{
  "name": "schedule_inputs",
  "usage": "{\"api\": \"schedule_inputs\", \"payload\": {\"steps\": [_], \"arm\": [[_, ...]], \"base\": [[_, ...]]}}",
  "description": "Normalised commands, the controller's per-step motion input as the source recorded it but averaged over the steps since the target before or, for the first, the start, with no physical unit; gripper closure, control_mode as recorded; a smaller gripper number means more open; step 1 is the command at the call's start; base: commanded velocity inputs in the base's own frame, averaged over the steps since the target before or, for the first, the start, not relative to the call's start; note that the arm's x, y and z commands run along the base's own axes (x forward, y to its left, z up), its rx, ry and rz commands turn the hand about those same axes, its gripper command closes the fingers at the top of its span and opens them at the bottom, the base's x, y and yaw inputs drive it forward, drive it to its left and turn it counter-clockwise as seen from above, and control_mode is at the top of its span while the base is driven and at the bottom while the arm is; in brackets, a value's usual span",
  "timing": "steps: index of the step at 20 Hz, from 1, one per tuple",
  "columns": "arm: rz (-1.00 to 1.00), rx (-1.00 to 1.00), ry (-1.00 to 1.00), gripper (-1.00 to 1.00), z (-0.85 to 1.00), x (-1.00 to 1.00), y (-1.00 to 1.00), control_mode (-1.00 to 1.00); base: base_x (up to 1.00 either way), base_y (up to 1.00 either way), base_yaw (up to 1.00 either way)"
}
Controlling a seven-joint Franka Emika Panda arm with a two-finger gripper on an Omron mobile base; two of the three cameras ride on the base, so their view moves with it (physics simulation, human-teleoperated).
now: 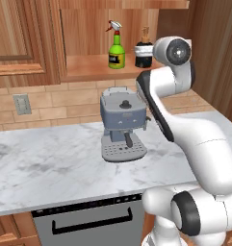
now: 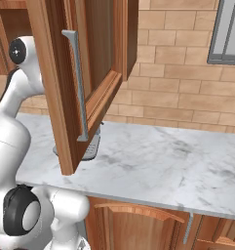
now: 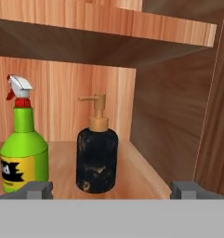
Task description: Locate and retrieve the spray and soap dispenser from the cabinet. Place them next to the sink.
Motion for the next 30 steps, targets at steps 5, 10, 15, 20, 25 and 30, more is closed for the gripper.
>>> {"api": "schedule_inputs", "payload": {"steps": [5, 10, 15, 20, 25, 30], "arm": [[-0.04, 0.0, 0.0, -1.0, 0.0, 0.31, -0.02, -1.0], [0.0, 0.0, 0.0, -1.0, 0.0, 0.24, -0.09, -1.0], [0.07, 0.01, 0.01, -1.0, 0.04, 0.31, -0.1, -1.0], [0.08, 0.0, 0.04, -1.0, 0.07, 0.36, -0.01, -1.0], [0.05, 0.0, 0.02, -1.0, 0.17, 0.25, -0.06, -1.0], [0.05, 0.0, 0.02, -1.0, 0.11, 0.28, -0.03, -1.0]], "base": [[0.0, 0.0, 0.0], [0.0, 0.0, 0.0], [0.0, 0.0, 0.0], [0.0, 0.0, 0.0], [0.0, 0.0, 0.0], [0.0, 0.0, 0.0]]}}
